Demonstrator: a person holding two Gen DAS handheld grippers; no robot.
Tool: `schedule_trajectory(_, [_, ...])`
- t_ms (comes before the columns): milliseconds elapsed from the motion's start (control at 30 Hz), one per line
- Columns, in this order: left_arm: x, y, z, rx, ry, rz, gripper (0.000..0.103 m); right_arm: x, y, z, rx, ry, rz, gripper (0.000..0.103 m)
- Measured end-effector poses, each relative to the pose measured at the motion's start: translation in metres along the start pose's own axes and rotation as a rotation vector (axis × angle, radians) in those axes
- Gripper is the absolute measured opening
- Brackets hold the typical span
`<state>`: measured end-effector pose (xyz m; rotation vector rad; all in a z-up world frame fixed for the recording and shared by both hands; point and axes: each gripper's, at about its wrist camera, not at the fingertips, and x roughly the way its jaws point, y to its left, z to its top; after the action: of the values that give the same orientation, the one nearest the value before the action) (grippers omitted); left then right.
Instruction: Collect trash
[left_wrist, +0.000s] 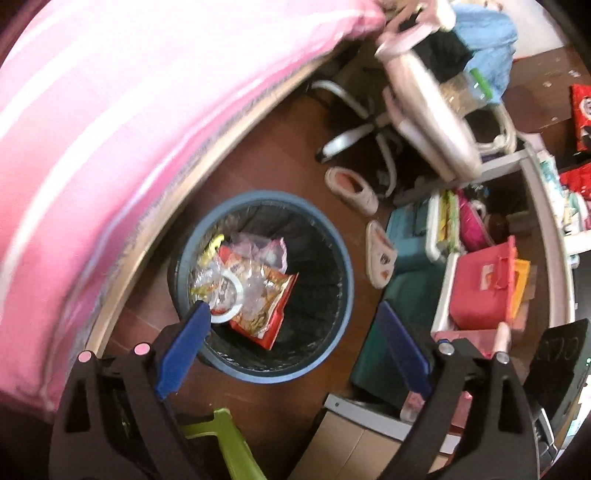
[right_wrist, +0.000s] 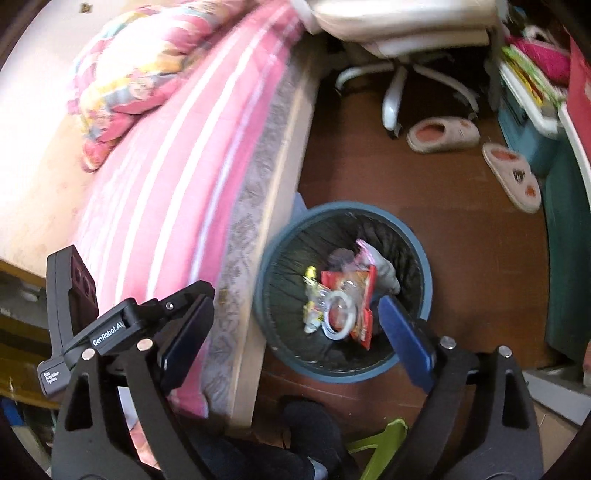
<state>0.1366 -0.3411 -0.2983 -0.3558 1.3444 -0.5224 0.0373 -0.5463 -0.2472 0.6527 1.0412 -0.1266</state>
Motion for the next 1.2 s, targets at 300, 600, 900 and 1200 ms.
schedule_trajectory(300, [-0.133,0.004,-0.020,0.045,-0.299,0.070,0.092,-0.065,0.090,-0.018,-0.211,-0.127,0.109,0.094])
schedule_trajectory(600, [-0.275,0.056,-0.056,-0.049,-0.577,0.182,0.097,-0.108,0.211,-0.055,-0.469,-0.203,0.266,0.096])
schedule_trajectory(900, [-0.377,0.105,-0.095,-0.171,-0.760,0.355,0.097,-0.118,0.315,-0.106,-0.669,-0.198,0.378,0.097])
schedule_trajectory(1200, [-0.428,0.124,-0.126,-0.240,-0.834,0.468,0.097,-0.120,0.371,-0.144,-0.767,-0.195,0.436,0.097])
